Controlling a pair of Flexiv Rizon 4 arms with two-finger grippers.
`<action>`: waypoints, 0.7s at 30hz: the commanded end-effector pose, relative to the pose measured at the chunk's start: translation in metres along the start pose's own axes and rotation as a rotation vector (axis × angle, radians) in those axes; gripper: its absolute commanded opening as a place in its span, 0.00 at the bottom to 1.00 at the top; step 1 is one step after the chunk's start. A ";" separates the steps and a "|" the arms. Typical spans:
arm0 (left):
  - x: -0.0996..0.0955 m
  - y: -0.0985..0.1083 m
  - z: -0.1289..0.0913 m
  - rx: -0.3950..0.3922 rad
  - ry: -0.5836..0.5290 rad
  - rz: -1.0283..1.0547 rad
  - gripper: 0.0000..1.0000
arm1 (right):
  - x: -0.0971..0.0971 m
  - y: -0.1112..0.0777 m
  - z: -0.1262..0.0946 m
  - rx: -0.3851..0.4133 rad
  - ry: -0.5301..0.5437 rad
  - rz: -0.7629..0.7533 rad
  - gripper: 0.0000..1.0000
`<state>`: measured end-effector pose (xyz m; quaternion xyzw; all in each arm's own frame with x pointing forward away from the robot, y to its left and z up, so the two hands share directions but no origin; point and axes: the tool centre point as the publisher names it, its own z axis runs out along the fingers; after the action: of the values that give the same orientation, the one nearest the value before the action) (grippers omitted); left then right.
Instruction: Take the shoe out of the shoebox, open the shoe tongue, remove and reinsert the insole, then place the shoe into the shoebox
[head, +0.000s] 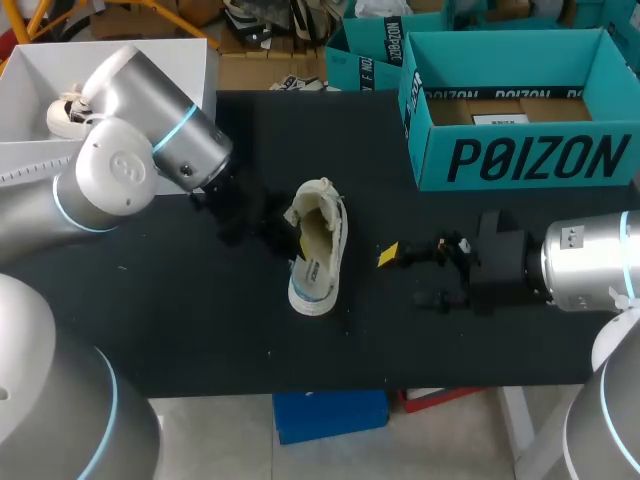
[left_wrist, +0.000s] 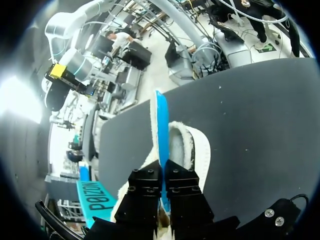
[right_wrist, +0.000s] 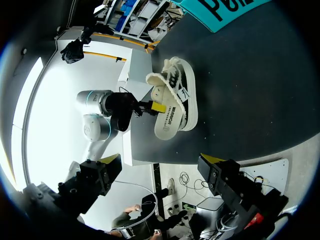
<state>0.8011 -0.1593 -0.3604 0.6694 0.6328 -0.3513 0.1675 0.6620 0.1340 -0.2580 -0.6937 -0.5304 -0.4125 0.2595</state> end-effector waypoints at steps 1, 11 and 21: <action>0.000 0.003 0.005 -0.012 -0.002 0.001 0.00 | 0.000 0.000 0.000 0.000 0.001 0.000 1.00; 0.012 0.017 0.005 -0.062 0.031 -0.021 0.00 | 0.000 0.000 0.000 0.000 0.001 0.000 1.00; 0.012 0.032 0.004 -0.107 0.024 -0.053 0.00 | 0.000 0.000 0.000 0.000 0.001 0.000 1.00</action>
<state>0.8290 -0.1546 -0.3779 0.6463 0.6697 -0.3158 0.1846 0.6620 0.1340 -0.2580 -0.6937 -0.5304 -0.4125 0.2595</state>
